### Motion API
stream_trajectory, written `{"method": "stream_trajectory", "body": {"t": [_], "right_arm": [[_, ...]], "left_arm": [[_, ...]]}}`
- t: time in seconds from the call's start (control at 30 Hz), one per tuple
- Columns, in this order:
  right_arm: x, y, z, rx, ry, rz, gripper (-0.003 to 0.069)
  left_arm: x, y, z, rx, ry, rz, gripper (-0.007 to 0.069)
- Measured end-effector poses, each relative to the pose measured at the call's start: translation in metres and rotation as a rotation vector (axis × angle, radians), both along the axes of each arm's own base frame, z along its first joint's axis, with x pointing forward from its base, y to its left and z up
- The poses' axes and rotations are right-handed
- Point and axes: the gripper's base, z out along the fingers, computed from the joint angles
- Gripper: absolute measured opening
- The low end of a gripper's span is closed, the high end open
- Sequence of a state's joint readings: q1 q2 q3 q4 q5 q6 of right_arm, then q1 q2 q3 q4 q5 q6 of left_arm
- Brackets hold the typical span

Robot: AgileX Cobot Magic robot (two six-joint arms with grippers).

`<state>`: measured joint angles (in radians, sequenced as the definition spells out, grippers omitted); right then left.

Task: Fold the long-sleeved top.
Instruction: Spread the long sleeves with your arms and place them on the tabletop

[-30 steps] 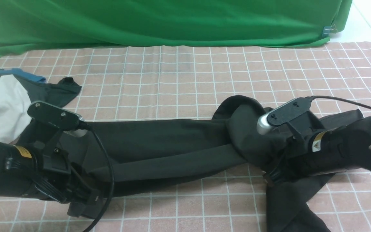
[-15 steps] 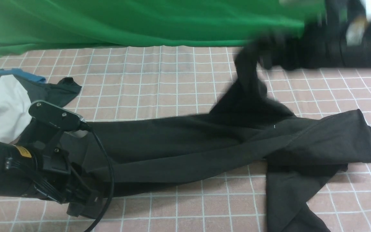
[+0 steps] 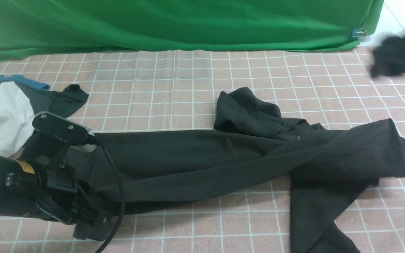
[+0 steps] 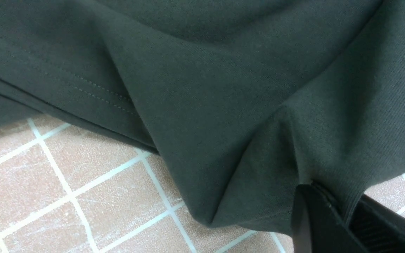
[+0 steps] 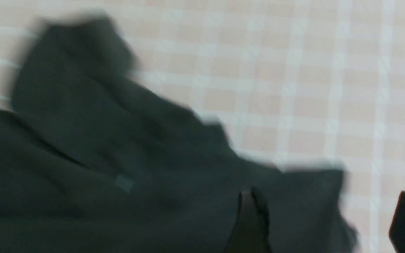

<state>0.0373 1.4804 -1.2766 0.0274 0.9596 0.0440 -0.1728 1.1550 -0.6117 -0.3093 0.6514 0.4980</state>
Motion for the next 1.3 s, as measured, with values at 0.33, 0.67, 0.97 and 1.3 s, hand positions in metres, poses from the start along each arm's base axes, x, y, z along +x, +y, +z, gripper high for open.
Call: {"method": "stream_trajectory", "body": {"t": [0.33, 0.67, 0.97, 1.3], "right_arm": [[-0.002, -0.029, -0.053, 0.109, 0.071, -0.167, 0.0618], [0.019, -0.023, -0.097, 0.211, 0.182, -0.168, 0.058], [0.023, -0.024, -0.096, 0.201, 0.133, -0.156, 0.0494], [0.033, -0.031, -0.101, 0.128, 0.072, -0.166, 0.0581]], "left_arm": [[0.0, 0.0, 0.0, -0.003, 0.001, 0.002, 0.0035], [0.0, 0.0, 0.0, -0.003, 0.001, 0.002, 0.0035], [0.0, 0.0, 0.0, -0.002, 0.0, -0.001, 0.0035], [0.0, -0.001, 0.0, -0.009, 0.001, 0.003, 0.0035]]}}
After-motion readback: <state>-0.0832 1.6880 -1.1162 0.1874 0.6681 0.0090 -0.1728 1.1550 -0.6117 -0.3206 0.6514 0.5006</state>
